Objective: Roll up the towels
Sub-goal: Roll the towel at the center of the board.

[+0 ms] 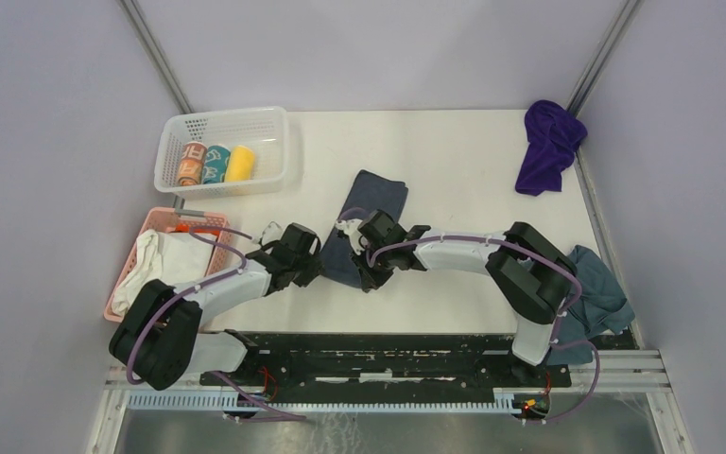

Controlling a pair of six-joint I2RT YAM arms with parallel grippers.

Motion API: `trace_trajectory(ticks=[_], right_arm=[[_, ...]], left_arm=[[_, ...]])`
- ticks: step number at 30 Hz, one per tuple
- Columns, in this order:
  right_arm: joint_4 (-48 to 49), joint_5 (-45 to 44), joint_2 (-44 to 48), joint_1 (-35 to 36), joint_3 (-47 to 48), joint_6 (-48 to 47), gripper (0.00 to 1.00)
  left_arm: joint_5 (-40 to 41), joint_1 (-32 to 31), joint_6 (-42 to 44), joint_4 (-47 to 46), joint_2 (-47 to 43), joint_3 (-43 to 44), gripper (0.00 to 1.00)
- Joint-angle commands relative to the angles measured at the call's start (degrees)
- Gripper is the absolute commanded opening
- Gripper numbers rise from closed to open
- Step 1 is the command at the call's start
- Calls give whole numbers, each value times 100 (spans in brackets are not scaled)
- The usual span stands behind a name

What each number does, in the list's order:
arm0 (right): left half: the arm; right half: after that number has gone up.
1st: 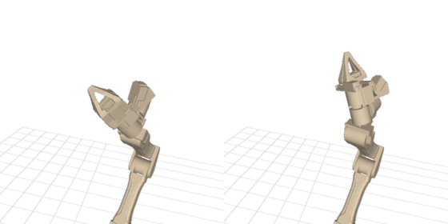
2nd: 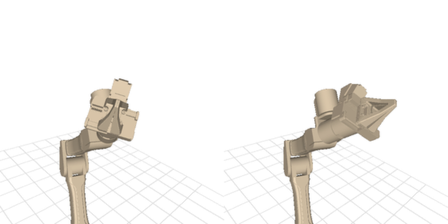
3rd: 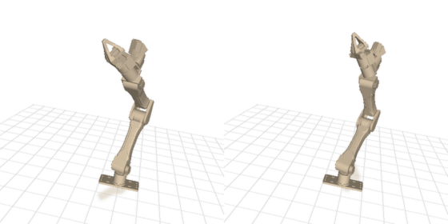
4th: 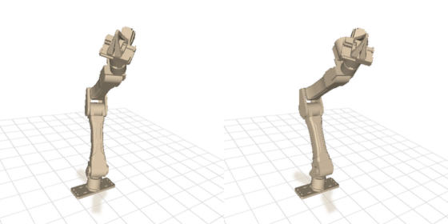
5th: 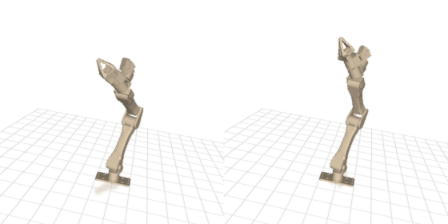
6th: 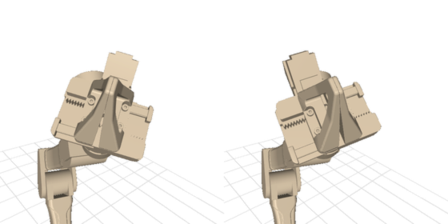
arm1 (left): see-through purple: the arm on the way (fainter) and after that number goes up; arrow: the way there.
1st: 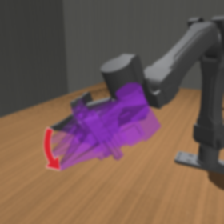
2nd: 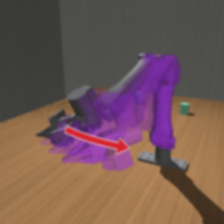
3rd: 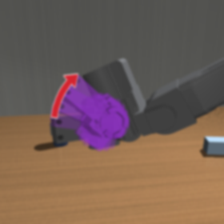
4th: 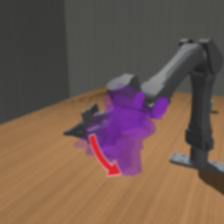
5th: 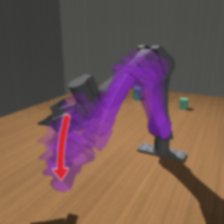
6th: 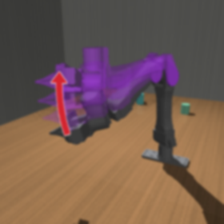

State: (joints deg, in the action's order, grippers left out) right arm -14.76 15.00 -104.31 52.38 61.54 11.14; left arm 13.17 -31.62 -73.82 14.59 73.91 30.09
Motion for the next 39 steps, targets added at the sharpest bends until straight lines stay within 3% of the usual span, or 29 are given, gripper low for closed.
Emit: trace_trajectory(ticks=[1,5,9,13,28,39], right_arm=[[216,150,275,-27,-80,-3,5],[241,213,365,-26,-77,-109,13],[277,43,486,19,10,-311,38],[501,-181,480,153,48,-551,51],[738,-927,-213,724,130,-938,52],[450,-1791,-42,772,-150,-1106,50]], left_arm=[[452,96,344,369,20,124,30],[276,103,466,369,103,243,20],[223,102,495,378,62,313,15],[164,103,442,356,-7,327,14],[85,101,357,345,-18,305,14],[73,150,391,365,-26,355,14]])
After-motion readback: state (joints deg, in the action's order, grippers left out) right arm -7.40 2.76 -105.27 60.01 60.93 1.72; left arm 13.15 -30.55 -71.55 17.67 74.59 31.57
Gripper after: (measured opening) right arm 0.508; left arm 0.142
